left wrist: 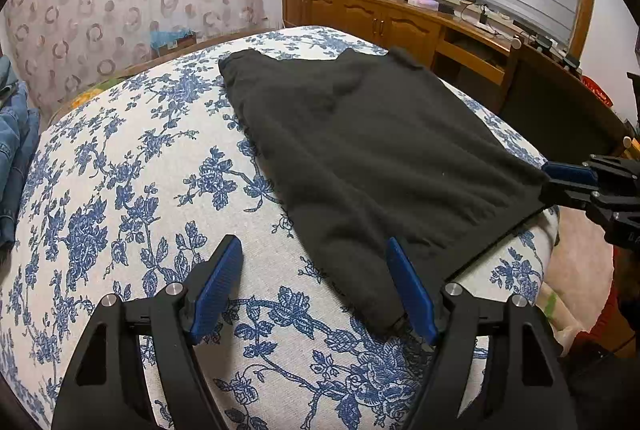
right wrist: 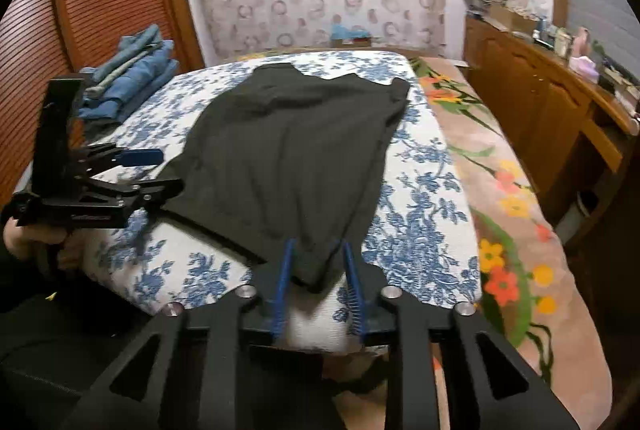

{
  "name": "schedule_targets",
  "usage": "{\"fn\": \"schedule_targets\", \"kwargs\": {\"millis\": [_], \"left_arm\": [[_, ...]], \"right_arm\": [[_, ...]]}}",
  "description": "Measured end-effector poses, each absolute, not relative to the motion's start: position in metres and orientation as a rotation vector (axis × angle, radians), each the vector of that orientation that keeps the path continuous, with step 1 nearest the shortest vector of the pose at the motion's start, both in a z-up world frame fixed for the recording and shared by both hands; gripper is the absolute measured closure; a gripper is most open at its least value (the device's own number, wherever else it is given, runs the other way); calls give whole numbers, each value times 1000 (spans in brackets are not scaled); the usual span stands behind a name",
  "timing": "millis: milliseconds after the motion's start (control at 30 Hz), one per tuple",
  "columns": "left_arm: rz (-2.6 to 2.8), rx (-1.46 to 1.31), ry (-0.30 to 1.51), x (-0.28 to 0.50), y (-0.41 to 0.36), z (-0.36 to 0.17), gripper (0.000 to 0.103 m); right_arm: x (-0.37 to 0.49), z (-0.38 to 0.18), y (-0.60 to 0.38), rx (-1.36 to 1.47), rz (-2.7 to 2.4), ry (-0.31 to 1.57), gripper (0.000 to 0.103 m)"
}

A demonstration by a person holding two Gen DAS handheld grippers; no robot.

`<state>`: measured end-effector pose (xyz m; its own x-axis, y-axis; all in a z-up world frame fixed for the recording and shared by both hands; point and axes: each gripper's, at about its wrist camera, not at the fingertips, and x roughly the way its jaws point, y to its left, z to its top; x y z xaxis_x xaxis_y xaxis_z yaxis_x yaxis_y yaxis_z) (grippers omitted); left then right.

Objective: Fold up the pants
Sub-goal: 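Grasp the pants hem with the right gripper and smooth it flat, then hold the black pants end with the right gripper and pull it straight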

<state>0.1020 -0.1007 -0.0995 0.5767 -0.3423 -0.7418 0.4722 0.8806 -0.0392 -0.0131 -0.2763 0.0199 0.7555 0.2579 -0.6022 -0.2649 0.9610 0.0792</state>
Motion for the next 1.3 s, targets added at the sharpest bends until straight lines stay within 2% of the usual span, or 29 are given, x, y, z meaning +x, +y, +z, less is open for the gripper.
{"fn": "schedule_targets", "kwargs": {"millis": [300,667,1000,1167,1300], "left_arm": [[-478,170,822,101,-100,-100,25],[-479,171,822,101,-101,-101,25],[-477,171,823,101,-101,-101,25],[-475,151,836,100,-98,-99,25],[-505,137,835,94,-97,-96,39]], "right_arm": [[-5,9,-278,55,261,680,65],[-4,9,-277,92,299,675,65],[-4,6,-281,105,318,663,79],[-5,5,-278,102,321,659,82],[-3,4,-278,108,324,657,82]]}}
